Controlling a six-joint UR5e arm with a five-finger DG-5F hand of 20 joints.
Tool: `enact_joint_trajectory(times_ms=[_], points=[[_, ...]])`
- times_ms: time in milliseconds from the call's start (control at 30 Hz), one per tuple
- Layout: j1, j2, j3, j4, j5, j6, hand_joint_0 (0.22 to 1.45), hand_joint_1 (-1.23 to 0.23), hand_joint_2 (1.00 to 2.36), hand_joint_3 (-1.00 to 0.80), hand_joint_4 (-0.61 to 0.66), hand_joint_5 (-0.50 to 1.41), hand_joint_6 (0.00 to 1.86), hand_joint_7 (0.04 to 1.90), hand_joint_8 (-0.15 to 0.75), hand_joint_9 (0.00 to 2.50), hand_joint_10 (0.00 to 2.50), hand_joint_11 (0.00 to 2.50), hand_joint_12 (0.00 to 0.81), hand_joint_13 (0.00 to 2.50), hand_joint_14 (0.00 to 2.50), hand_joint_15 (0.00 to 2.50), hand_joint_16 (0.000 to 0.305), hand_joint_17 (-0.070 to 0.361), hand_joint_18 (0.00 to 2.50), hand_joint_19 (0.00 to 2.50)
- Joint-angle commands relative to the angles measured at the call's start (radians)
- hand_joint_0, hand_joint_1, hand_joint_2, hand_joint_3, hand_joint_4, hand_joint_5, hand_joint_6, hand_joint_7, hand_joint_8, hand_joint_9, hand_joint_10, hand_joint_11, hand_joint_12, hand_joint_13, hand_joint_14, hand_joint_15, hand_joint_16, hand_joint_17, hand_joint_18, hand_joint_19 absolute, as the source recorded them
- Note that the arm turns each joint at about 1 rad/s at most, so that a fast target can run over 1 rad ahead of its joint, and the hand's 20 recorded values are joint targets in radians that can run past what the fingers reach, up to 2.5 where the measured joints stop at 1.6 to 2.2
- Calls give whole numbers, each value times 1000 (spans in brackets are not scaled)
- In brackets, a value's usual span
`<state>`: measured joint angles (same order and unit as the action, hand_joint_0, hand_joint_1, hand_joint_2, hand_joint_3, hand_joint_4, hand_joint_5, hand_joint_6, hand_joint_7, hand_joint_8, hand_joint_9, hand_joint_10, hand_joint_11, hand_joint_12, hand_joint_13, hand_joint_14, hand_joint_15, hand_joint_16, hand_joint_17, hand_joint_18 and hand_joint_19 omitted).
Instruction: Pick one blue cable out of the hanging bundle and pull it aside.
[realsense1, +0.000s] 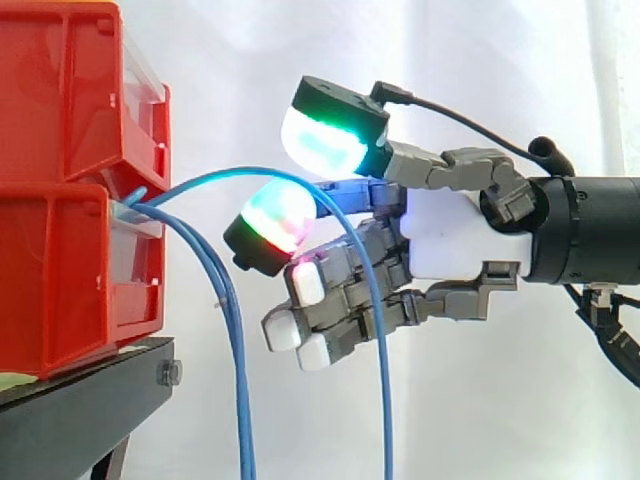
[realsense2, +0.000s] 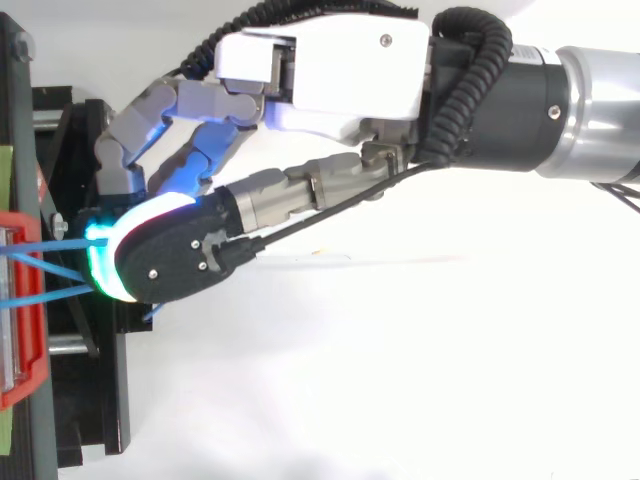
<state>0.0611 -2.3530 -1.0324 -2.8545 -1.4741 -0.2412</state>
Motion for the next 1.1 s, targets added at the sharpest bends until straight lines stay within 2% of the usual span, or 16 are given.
enact_joint_trajectory(times_ms=[0,67,233,400,700,1067], points=[[0,0,0,-6,5,20,606,-423,1014,-312,32,-123,882,880,267,1011,22,613,306,750,20,502,47,106,591,527],[0,0,0,-6,5,20,608,-453,1015,-277,35,-126,880,880,269,1010,22,621,310,750,22,505,47,107,591,527],[2,0,0,-6,5,20,602,-641,1006,-105,79,-135,896,816,304,1003,20,619,363,782,17,471,59,133,674,463],[-1,0,0,-8,5,20,609,-683,1007,-66,84,-143,922,795,299,993,19,642,358,770,17,475,59,134,665,457],[0,0,0,-34,5,20,647,-765,1016,-221,37,-160,938,802,248,924,22,669,302,704,22,496,48,108,565,485],[5,0,-1,-86,11,20,677,-804,1011,-346,23,-154,937,805,245,922,22,658,298,703,19,477,47,105,573,462]])
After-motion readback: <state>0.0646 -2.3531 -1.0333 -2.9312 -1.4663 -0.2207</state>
